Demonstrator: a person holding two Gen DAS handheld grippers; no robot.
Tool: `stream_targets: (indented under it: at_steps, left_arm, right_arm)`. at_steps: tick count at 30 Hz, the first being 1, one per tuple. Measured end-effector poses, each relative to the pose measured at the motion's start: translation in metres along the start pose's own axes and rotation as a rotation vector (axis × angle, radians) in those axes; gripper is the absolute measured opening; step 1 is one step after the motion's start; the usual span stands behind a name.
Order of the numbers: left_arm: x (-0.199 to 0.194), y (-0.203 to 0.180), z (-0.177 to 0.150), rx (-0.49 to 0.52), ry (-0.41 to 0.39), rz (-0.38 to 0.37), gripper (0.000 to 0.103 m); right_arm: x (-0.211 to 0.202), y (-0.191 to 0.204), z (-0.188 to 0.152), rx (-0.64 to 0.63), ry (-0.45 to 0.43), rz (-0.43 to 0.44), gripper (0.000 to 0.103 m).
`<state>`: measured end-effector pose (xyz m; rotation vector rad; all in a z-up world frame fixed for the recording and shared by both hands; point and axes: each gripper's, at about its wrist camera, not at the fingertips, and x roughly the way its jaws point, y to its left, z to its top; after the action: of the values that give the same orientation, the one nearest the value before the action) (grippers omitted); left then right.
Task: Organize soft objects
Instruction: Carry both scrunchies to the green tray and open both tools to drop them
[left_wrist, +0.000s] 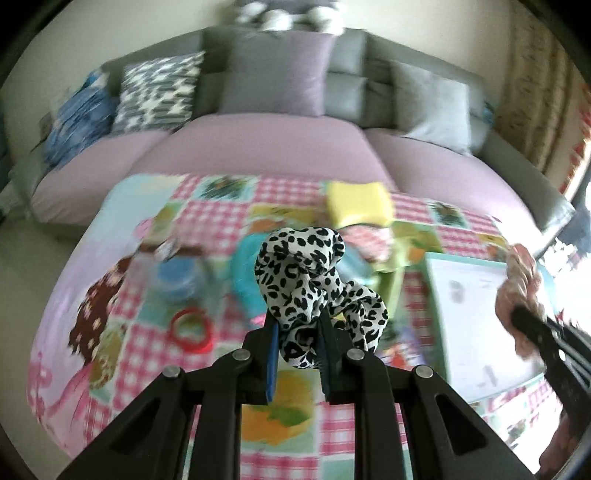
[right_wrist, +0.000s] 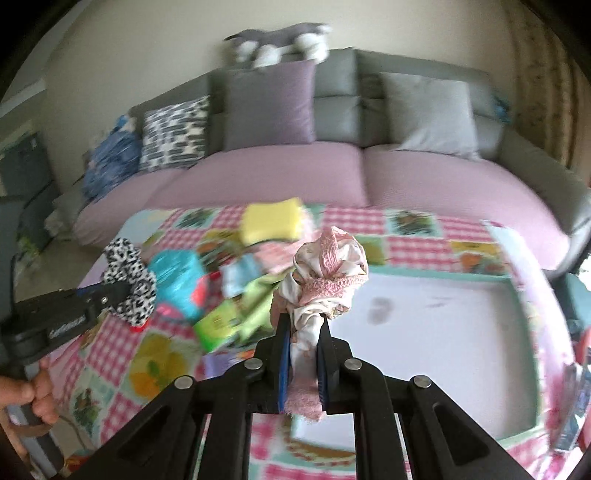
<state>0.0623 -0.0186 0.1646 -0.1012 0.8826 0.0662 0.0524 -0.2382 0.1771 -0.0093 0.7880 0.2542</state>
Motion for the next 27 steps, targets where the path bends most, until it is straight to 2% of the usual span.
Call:
stream_targets:
  at_steps: [8, 15, 19, 22, 27]
  left_arm:
    - [0.004, -0.095, 0.028, 0.187, -0.03, -0.112, 0.019]
    - [0.021, -0.155, 0.036, 0.27, -0.023, -0.15, 0.019]
    - [0.039, -0.18, 0.032, 0.31, -0.006, -0.184, 0.019]
    - [0.057, -0.198, 0.024, 0.347, 0.02, -0.196, 0.019]
    - [0.09, -0.219, 0.008, 0.362, 0.082, -0.242, 0.019]
  right_arm:
    - [-0.006, -0.082, 0.016, 0.145, -0.008, -0.128, 0.013]
    - [-0.007, -0.156, 0.006, 0.3, -0.002, -0.232, 0.013]
    - [0.002, -0.186, -0.002, 0.369, 0.018, -0.289, 0.013]
    - [0.014, -0.199, -0.011, 0.403, 0.037, -0.292, 0.013]
    - [0.053, -0.208, -0.025, 0.421, 0.136, -0.26, 0.013]
